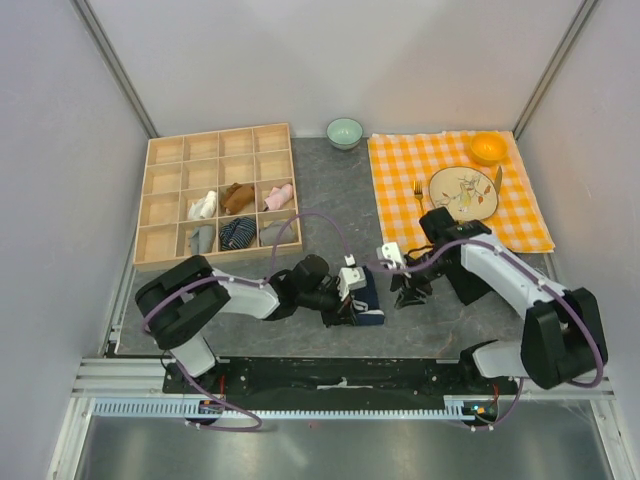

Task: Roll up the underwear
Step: Roll the underwear to the center of the board.

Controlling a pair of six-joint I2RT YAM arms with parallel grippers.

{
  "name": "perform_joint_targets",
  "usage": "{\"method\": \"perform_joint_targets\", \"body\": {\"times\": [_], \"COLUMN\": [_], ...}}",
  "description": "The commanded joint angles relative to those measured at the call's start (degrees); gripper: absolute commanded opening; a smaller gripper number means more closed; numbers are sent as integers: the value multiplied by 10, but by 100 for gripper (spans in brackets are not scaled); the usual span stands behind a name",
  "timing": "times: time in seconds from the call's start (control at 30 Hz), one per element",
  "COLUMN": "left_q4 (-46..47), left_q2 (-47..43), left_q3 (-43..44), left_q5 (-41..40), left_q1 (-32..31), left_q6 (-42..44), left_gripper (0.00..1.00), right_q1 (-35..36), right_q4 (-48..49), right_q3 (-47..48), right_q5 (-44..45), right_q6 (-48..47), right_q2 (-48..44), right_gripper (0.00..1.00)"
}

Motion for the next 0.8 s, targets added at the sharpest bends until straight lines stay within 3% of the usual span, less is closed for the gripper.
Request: {"method": "perform_joint_targets", "body": {"times": [0.0, 0.07, 0.3, 0.43, 0.57, 0.77], "left_q4": [-23, -11, 16, 26, 36, 73], "left_q2": [61, 80, 144, 163, 176, 162], "left_q3": [24, 28, 38, 41, 43, 35], "left_q5": [109, 142, 173, 177, 174, 161], "left_q1": [46, 69, 115, 122, 124, 127], "left_q6": [-113, -143, -238, -255, -268, -293], "left_gripper": [2, 2, 2, 2, 6, 22], "right_q1": [18, 48, 196, 250, 284, 298], "right_q4": [21, 52, 301, 334, 354, 357], "right_q3": [-78, -116, -193, -200, -207, -197], "right_q5": [-78, -74, 82, 182, 222, 263], "right_q6": [-146, -148, -8, -3, 1, 20], "right_q2": [-75, -112, -163, -125, -90, -38], "right_gripper": [59, 65, 66, 65, 64, 58]}}
